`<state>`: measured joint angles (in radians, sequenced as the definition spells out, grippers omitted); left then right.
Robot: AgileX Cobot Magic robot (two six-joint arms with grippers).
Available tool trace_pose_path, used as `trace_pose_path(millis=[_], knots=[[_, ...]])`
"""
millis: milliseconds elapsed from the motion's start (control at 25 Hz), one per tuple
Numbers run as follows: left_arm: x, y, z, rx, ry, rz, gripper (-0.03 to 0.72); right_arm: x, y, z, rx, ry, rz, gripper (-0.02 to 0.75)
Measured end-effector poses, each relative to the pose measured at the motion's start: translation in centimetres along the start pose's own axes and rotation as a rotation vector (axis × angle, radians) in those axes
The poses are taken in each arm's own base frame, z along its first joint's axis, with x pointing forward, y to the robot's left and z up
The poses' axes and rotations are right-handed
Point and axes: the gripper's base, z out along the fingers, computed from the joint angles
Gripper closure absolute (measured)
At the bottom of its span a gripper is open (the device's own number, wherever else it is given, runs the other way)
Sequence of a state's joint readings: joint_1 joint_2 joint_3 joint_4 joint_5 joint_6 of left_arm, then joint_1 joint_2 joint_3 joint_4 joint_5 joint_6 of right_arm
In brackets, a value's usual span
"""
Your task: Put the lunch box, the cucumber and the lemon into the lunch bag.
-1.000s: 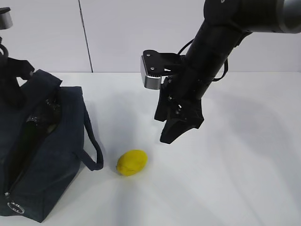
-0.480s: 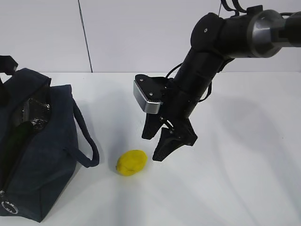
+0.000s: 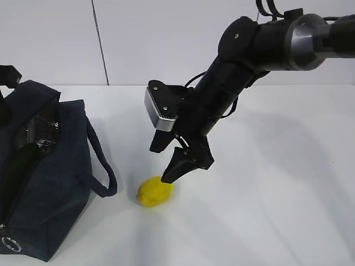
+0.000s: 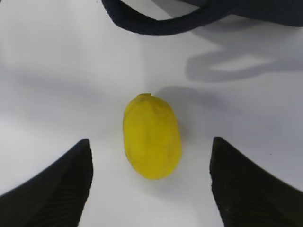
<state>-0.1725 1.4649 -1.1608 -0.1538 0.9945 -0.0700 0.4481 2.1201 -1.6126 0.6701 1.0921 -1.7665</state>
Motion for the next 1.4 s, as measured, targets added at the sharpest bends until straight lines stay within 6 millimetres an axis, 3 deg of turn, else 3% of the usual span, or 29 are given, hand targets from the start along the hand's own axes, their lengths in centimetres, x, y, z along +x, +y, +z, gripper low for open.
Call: trace_pose_path(millis=[320, 840, 1400], knots=[[0.0, 0.0, 0.0, 0.000, 0.000, 0.000, 0.695, -1.2, 0.2, 1.4, 0.003, 0.039, -0.076, 0.136], [0.0, 0.0, 0.0, 0.000, 0.000, 0.000, 0.695, 1.1, -0.2, 4.2, -0.030, 0.102, -0.067, 0.141], [0.0, 0.0, 0.0, 0.000, 0.000, 0.001, 0.695, 1.1, -0.5, 4.6, 0.003, 0.078, -0.042, 0.143]])
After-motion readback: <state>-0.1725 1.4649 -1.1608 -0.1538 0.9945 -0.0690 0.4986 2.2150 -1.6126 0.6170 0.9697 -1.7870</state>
